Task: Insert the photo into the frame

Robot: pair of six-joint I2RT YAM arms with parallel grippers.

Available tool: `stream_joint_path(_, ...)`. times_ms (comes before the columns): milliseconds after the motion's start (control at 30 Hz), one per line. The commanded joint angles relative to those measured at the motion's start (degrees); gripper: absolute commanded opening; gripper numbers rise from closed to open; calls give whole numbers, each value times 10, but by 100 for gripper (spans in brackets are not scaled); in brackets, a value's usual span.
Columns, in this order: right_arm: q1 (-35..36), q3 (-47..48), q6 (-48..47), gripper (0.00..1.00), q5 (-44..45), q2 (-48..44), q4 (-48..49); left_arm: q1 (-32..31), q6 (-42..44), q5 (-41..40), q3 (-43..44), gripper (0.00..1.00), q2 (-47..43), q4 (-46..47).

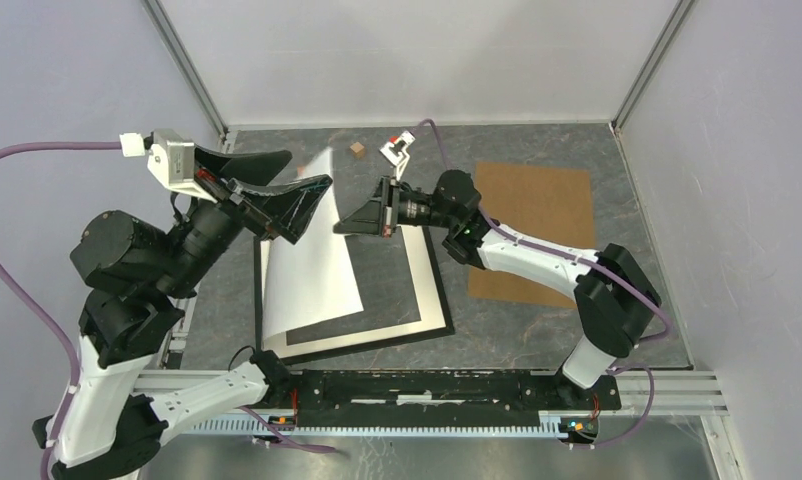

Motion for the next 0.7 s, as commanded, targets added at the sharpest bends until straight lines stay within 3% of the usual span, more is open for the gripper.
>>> stream_joint_path(0, -56, -108, 107, 0, -11, -9, 148, 2, -18, 1, -1, 100, 8, 27)
stream_joint_path(267, -129, -239, 82, 0, -107, 47, 162, 2, -9, -6, -9, 100, 16, 18)
stream_joint_path(367, -152, -278, 27, 0, -124, 64, 126, 2, -4, -5, -17, 100, 26, 19)
stream_joint_path(500, -178, -254, -123, 0, -125, 83, -40, 2, 5, 2, -35, 100, 48, 29)
stream_joint_path(667, -196, -148, -359, 0, -76, 111, -313, 2, 35, 7, -50, 100, 84, 30)
